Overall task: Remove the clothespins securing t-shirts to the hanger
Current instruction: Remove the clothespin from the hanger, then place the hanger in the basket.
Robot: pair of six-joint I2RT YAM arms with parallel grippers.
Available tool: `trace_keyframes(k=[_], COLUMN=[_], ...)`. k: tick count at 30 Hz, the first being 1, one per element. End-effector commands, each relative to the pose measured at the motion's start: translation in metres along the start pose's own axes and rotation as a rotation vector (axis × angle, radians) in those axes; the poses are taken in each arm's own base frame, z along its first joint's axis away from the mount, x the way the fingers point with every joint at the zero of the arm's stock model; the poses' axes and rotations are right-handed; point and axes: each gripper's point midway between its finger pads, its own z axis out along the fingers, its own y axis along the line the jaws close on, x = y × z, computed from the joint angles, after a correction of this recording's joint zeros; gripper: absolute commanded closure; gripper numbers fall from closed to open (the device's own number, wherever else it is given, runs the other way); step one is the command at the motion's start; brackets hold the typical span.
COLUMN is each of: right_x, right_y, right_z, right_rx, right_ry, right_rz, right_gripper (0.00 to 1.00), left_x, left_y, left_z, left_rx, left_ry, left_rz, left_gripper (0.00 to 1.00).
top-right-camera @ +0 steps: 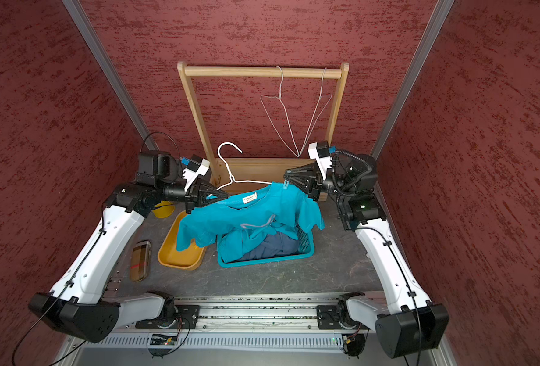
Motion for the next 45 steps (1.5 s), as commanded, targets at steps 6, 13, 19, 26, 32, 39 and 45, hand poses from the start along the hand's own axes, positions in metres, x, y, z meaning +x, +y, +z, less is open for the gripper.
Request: trace_keyframes(k=[6, 13, 19, 26, 32, 39, 45], right_x=[-0.024, -0.018, 0.004, 0.045, 0.073, 0.102, 0.124], right_y=[-0.007, -0.015, -0.030, -0.051, -0.054, -0.054, -0.056], right_z=[-0.010, -0.014, -0.018, -0.024, -0.027, -0.014, 0.015], right_rx=[0.136, 0.207, 0.280, 0.367, 0.384, 0.412, 0.447], right_ry=[-0.050, -0.060, -0.063, -0.075, -0.126, -0.143, -0.134], right_rz=[-0.058, -0.023, 0.086, 0.272, 0.420, 0.531, 0.664], right_gripper=[1.00, 1.00, 1.00, 1.00, 1.00, 1.00, 1.00], left_x=[0.017, 0.031, 0.074, 0.143, 0.179, 0.161, 0.130], left_y=[0.003, -0.002, 0.040, 0.108, 0.132, 0.129, 0.105], left_z=[0.010, 0.050, 0.087, 0.110, 0.098, 0.066, 0.051], left_rx=[0.014, 0.107, 0.021, -0.205, -0.388, -0.526, -0.582], left_ry=[0.036, 0.034, 0.086, 0.202, 0.350, 0.367, 0.249], left_rz=[-0.017, -0.079, -0.253, -0.471, -0.536, -0.370, -0.206], left_gripper=[1.00, 1.00, 1.00, 0.87, 0.49, 0.38, 0.38])
